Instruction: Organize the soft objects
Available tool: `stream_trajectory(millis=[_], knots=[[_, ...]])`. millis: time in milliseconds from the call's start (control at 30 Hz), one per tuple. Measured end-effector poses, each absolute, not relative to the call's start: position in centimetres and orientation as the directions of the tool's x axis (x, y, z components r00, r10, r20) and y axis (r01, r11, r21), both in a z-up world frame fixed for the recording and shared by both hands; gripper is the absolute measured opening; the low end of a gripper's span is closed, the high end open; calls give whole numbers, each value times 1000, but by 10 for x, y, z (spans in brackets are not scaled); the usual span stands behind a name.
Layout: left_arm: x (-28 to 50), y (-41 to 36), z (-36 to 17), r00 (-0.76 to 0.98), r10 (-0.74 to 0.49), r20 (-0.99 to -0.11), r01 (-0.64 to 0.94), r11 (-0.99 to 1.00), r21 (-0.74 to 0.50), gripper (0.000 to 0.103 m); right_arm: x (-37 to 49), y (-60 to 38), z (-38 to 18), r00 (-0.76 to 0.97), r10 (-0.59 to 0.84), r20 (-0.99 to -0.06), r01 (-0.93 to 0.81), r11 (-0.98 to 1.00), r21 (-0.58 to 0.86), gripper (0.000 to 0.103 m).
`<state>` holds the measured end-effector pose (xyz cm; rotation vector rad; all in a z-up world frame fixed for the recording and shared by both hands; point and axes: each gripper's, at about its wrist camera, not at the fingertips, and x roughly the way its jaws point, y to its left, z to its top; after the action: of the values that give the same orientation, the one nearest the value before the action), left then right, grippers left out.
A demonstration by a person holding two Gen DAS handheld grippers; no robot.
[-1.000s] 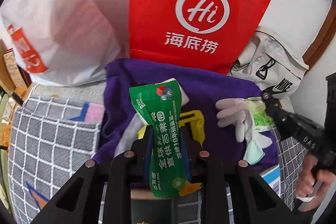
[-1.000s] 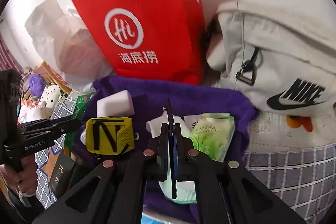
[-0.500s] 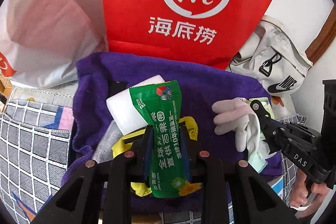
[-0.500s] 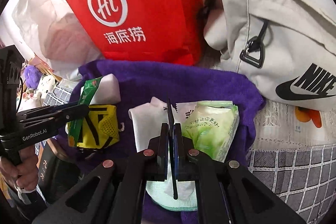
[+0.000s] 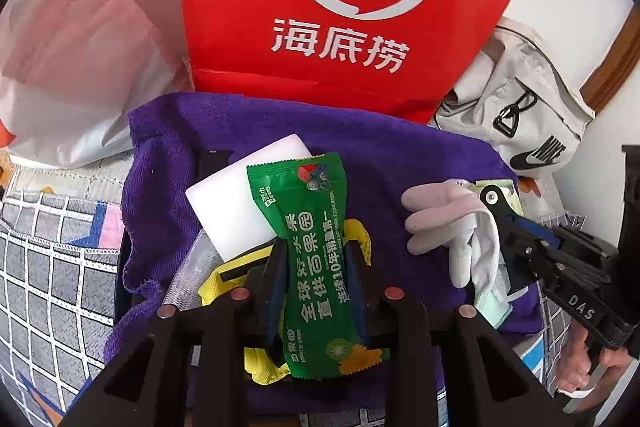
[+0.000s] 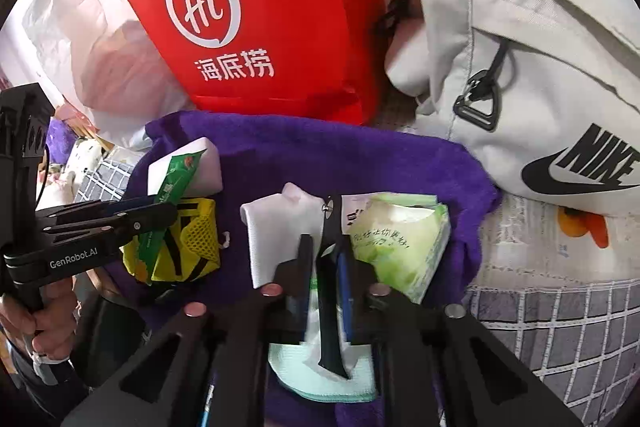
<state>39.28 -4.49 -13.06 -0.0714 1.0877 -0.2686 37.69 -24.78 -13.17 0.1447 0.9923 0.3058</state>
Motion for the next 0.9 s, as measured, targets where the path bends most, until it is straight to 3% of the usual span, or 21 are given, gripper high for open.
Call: stream_trajectory(millis=[100, 133, 167, 267, 800, 867, 900], knots=[[393, -47, -130, 428, -246, -869, 178, 966, -186, 35, 374, -250, -126, 523, 316, -791, -187, 949, 256, 40], [392, -47, -128, 431, -244, -869, 177, 967, -184, 41, 374, -250, -124, 531, 309, -789, -185, 951, 248, 45], [391, -48, -127, 439, -237, -867, 175, 969, -176, 48, 372, -250, -122, 538, 300, -788, -183, 954, 239, 48], [386, -49, -119, 467, -205, -860, 174, 975, -138, 54, 370, -252, -116, 546, 270, -793, -170, 963, 211, 59], [307, -44, -64, 538, -190, -821, 183, 977, -107, 64, 288, -252, -75, 570, 200, -797, -72, 978, 194, 68], [292, -43, -57, 549, -190, -814, 181, 978, -106, 66, 268, -251, -67, 590, 190, -785, -61, 980, 192, 73], [284, -42, -53, 556, -190, -810, 180, 978, -106, 67, 262, -250, -64, 601, 185, -778, -57, 980, 189, 80]])
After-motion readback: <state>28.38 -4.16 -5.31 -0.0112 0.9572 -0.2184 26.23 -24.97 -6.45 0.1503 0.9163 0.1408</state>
